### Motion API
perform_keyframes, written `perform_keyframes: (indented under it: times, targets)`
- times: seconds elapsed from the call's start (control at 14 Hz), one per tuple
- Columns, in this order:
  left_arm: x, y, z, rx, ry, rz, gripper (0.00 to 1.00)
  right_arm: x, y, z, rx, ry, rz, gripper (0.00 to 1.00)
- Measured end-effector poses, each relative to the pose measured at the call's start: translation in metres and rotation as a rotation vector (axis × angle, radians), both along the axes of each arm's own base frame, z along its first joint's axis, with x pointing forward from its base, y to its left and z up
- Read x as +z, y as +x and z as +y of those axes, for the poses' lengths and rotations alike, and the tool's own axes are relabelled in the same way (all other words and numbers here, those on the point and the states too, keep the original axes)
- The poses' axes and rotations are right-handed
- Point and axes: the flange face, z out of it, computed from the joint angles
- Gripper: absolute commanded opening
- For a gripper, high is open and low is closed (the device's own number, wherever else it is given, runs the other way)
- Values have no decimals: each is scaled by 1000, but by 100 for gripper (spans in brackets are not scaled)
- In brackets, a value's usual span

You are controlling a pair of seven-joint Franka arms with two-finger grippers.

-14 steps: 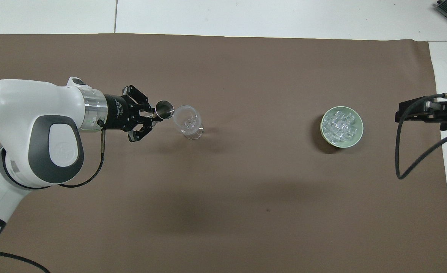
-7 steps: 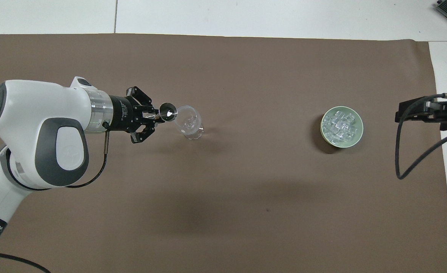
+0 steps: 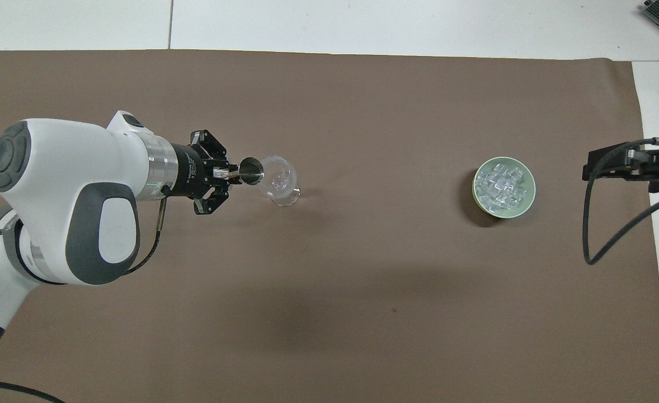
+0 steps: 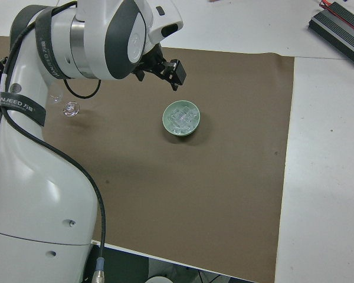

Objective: Pour wine and add ice with both arms
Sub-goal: 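Tilt the metal cup with the left gripper above the wine glass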

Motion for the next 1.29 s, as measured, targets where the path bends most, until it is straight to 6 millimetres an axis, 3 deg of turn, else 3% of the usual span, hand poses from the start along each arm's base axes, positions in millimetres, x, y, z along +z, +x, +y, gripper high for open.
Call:
perform_keyframes:
  times: [0.71,1.29]
  targets:
    - [3,-5,-17,-81,102,-79,0,0,0,0,0,0,0,100]
    - [12,-1,-17,-91,167,-143,0,0,0,0,0,0,0,100]
